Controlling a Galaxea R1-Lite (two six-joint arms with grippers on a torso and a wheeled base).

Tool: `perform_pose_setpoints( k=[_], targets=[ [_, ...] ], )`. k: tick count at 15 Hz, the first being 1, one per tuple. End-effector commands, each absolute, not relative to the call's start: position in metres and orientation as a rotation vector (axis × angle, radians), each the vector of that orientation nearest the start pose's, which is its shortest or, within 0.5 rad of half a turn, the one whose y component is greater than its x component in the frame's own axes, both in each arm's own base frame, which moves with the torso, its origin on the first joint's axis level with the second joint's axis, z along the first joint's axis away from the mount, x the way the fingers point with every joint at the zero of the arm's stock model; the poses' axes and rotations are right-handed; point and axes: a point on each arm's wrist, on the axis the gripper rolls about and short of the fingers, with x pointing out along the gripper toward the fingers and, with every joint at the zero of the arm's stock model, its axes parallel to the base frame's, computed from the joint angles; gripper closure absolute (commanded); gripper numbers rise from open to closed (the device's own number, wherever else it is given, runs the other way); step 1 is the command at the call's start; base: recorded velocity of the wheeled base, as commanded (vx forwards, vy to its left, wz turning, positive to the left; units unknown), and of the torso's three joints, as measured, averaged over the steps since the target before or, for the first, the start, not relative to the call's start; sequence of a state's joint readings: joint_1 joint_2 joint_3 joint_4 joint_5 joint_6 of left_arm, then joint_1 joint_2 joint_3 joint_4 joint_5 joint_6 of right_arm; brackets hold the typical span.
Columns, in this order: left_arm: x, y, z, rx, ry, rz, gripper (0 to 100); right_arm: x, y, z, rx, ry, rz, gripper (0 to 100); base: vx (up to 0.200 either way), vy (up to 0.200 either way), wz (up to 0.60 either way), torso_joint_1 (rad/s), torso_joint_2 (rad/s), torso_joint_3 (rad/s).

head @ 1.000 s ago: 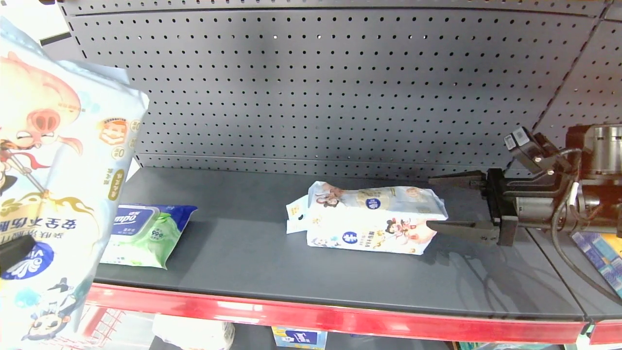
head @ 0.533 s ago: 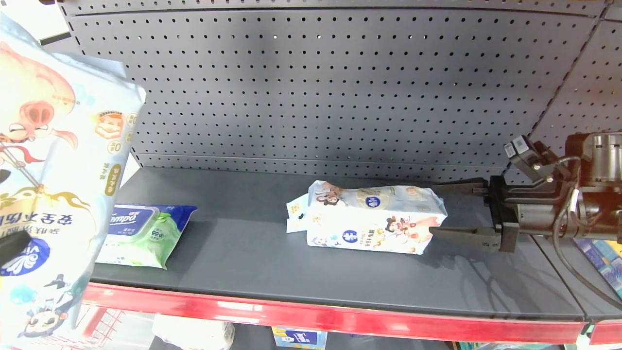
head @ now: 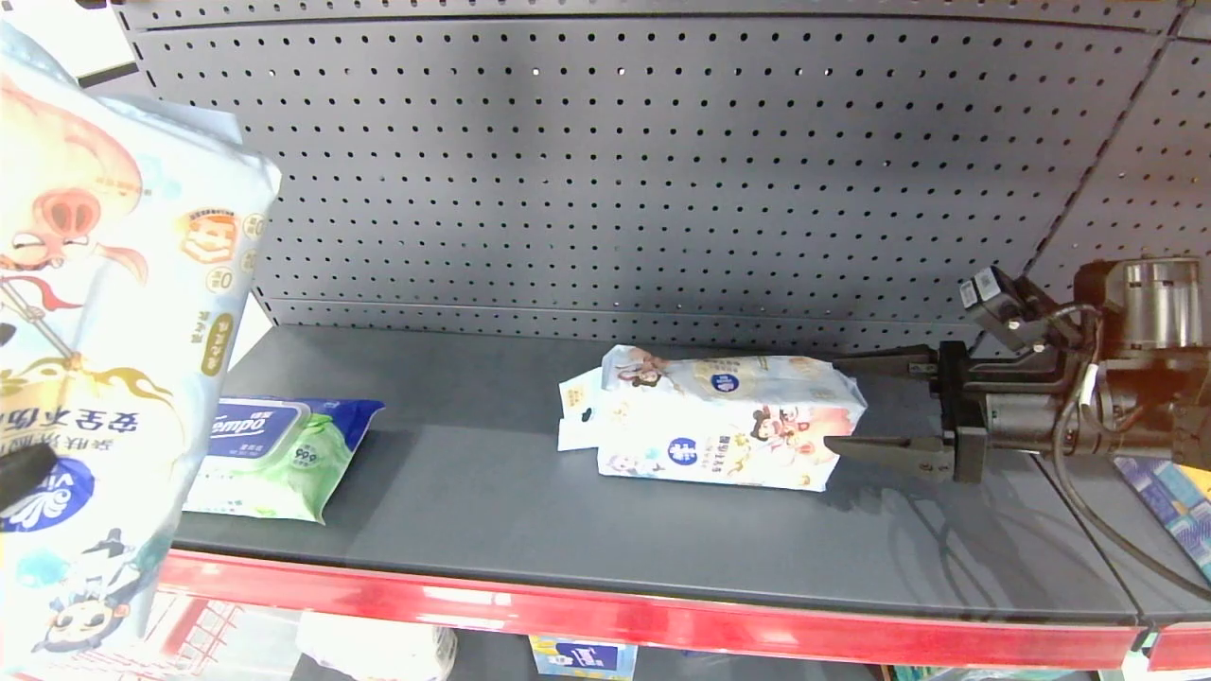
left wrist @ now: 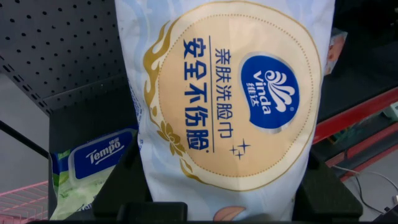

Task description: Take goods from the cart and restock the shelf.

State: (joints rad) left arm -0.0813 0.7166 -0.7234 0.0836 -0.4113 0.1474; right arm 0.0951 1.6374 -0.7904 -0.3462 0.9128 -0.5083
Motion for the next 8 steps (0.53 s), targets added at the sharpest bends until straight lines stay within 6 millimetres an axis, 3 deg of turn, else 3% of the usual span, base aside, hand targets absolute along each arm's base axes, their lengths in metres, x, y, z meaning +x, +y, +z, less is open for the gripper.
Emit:
perform_pose_setpoints(
  k=[1,4,8],
  targets=[
    [0.047,-0.013,0.265,0.131,0.043,-0.497,100,0.264,0.044,0.187,-0.265,0.172,1.07,0,0.0,0.0,0.0,0.0,0.0,0.0],
    [0.048,-0.013,0.264,0.13,0.046,-0.497,100,0.257,0.04,0.198,-0.264,0.147,1.048,0,0.0,0.0,0.0,0.0,0.0,0.0],
    [0.049,-0.013,0.265,0.13,0.049,-0.504,100,0.264,0.03,0.186,-0.236,0.194,1.022,0,0.0,0.0,0.0,0.0,0.0,0.0]
  ],
)
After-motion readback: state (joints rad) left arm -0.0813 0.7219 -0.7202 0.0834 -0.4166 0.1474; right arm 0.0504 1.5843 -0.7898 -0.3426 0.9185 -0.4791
